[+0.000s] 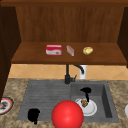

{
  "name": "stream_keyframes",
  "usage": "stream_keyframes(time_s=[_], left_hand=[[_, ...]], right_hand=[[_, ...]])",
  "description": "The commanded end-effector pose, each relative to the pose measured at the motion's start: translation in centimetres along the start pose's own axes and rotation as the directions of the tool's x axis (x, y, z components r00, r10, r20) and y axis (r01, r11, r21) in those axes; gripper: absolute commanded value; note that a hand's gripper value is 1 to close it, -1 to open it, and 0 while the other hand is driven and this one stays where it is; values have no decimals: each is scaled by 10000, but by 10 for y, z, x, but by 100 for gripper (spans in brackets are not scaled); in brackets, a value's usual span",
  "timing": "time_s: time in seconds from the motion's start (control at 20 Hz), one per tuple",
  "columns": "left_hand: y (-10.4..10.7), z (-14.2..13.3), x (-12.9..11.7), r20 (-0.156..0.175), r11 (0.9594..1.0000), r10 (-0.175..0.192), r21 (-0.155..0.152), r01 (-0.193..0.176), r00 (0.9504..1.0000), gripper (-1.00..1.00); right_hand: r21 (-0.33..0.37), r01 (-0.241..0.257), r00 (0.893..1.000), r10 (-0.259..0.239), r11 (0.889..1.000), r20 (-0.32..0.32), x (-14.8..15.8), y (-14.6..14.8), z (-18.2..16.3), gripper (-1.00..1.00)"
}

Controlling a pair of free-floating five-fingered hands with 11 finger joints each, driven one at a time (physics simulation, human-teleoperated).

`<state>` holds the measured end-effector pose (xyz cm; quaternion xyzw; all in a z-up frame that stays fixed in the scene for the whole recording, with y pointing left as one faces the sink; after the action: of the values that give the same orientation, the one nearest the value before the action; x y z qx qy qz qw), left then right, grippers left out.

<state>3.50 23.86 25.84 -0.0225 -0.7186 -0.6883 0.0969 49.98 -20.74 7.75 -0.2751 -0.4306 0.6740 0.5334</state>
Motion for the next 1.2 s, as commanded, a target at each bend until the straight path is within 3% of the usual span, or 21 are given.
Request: stream_keyframes(time_s=[0.0, 0.3, 1.0, 1.15], left_hand=[[0, 0, 0, 0, 10000, 0, 0, 0, 10000, 0], [0, 0, 0, 0, 10000, 0, 0, 0, 10000, 0], [0, 0, 0, 0, 10000, 0, 0, 0, 10000, 0], [0, 0, 0, 0, 10000, 0, 0, 0, 10000, 0]], right_hand=[[-758, 90, 9999, -83, 9971, 94, 6, -23, -3, -100], [-1912, -192, 9998, 209, 9814, 65, 20, -46, -1, -100], [-2755, -580, 9981, 610, 9595, 26, 35, -137, 61, -100], [-2933, -779, 9968, 794, 9528, -69, 49, -152, 60, -100]])
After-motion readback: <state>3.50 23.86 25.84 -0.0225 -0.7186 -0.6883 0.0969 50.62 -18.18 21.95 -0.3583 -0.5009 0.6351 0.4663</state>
